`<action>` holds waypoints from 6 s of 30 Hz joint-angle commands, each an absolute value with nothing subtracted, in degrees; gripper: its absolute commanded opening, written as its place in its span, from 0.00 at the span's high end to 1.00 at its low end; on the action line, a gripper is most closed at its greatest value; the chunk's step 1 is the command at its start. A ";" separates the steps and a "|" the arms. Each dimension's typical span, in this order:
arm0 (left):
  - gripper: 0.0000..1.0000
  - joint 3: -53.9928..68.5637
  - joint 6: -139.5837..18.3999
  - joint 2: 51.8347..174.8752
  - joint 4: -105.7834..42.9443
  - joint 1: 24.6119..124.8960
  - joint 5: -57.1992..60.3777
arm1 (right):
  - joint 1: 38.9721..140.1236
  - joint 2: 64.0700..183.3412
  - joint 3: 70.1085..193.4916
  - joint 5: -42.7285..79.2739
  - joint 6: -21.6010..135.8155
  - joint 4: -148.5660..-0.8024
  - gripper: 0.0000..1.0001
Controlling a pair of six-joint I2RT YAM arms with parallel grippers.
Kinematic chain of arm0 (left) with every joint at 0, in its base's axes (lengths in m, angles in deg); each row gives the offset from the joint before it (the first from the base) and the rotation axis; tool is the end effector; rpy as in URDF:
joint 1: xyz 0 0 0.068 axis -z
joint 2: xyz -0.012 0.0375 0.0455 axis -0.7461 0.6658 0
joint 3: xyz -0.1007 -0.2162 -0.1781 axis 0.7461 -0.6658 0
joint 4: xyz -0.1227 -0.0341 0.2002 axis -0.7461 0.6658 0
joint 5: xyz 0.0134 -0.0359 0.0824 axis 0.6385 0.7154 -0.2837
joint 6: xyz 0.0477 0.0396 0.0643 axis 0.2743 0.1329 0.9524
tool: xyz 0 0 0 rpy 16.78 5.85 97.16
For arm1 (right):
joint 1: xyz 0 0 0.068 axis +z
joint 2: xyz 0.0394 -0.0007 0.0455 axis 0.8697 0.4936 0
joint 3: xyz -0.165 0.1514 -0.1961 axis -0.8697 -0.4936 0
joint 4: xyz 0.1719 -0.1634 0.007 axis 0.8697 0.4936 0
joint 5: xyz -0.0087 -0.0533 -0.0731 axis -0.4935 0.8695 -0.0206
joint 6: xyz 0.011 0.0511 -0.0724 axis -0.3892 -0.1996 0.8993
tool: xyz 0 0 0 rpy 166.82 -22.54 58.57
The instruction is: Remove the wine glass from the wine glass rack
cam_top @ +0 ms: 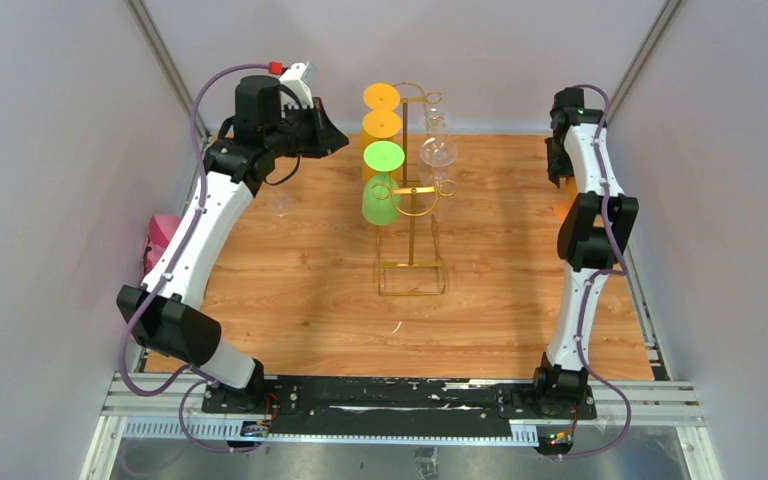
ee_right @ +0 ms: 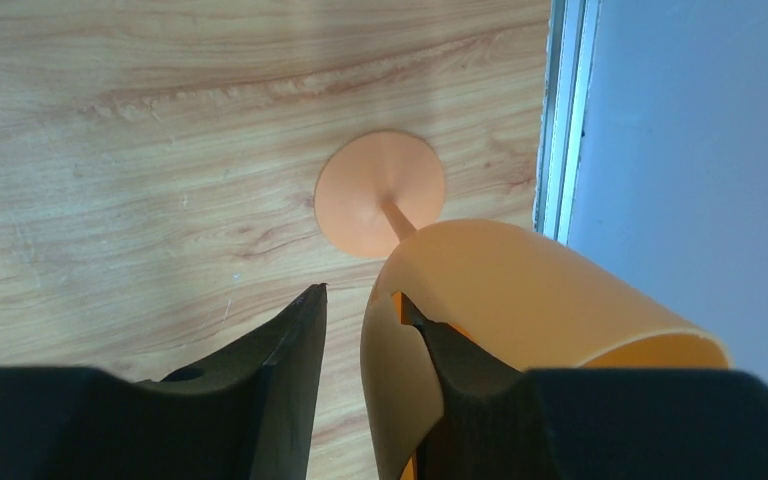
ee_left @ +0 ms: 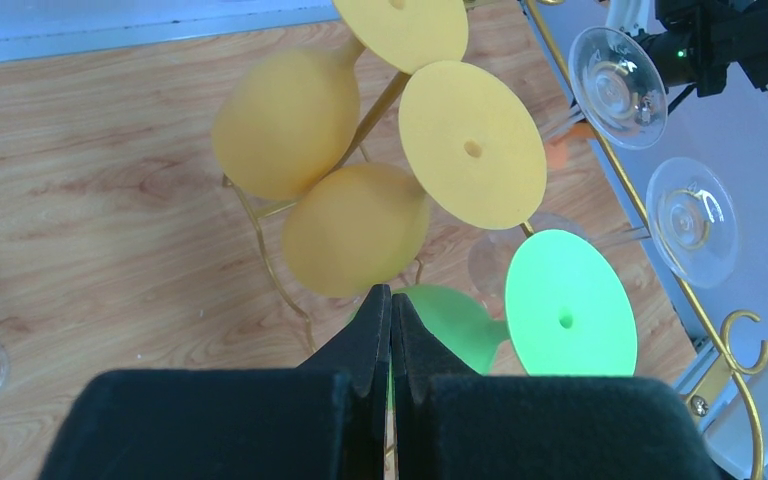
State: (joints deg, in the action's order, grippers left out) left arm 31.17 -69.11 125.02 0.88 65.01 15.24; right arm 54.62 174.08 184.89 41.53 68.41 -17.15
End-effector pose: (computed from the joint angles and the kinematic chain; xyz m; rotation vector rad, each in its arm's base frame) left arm 0.3265 -0.1292 0.4427 0.2044 1.9862 -0.7919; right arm 0.5021 -0.0724 0.2485 0.1237 2.6279 -0.4204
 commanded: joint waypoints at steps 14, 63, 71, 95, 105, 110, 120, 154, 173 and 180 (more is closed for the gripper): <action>1.00 35.18 -69.19 127.50 3.62 66.62 17.43 | 53.72 167.38 185.52 41.19 68.14 -14.11 0.51; 1.00 29.21 -63.89 122.95 5.05 66.78 2.87 | 56.40 130.60 160.45 0.47 52.45 -50.02 0.55; 1.00 27.22 -64.53 119.31 5.18 67.19 0.16 | 56.44 124.87 151.19 -27.19 32.93 -71.33 0.62; 1.00 26.21 -64.39 116.69 5.49 68.47 0.85 | 65.79 128.50 136.57 -34.26 9.08 -83.41 0.70; 1.00 25.40 -63.87 116.40 5.51 68.47 0.25 | 66.85 128.84 136.25 -33.10 13.02 -78.81 0.69; 1.00 25.12 -63.71 116.43 5.49 68.47 -0.19 | 67.71 129.11 136.19 -33.36 12.72 -78.99 0.71; 1.00 25.10 -64.30 116.45 5.40 68.47 0.50 | 68.51 128.23 135.13 -32.91 13.50 -77.51 0.88; 1.00 24.99 -64.13 115.68 5.58 68.47 3.49 | 67.93 129.21 144.89 -24.19 5.77 -59.36 1.00; 1.00 24.25 -64.23 115.42 5.58 68.47 4.05 | 61.56 123.22 139.22 -23.42 1.73 -64.43 1.00; 1.00 24.15 -64.26 115.44 5.58 68.47 3.95 | 60.95 122.89 137.44 -24.35 0.65 -66.62 1.00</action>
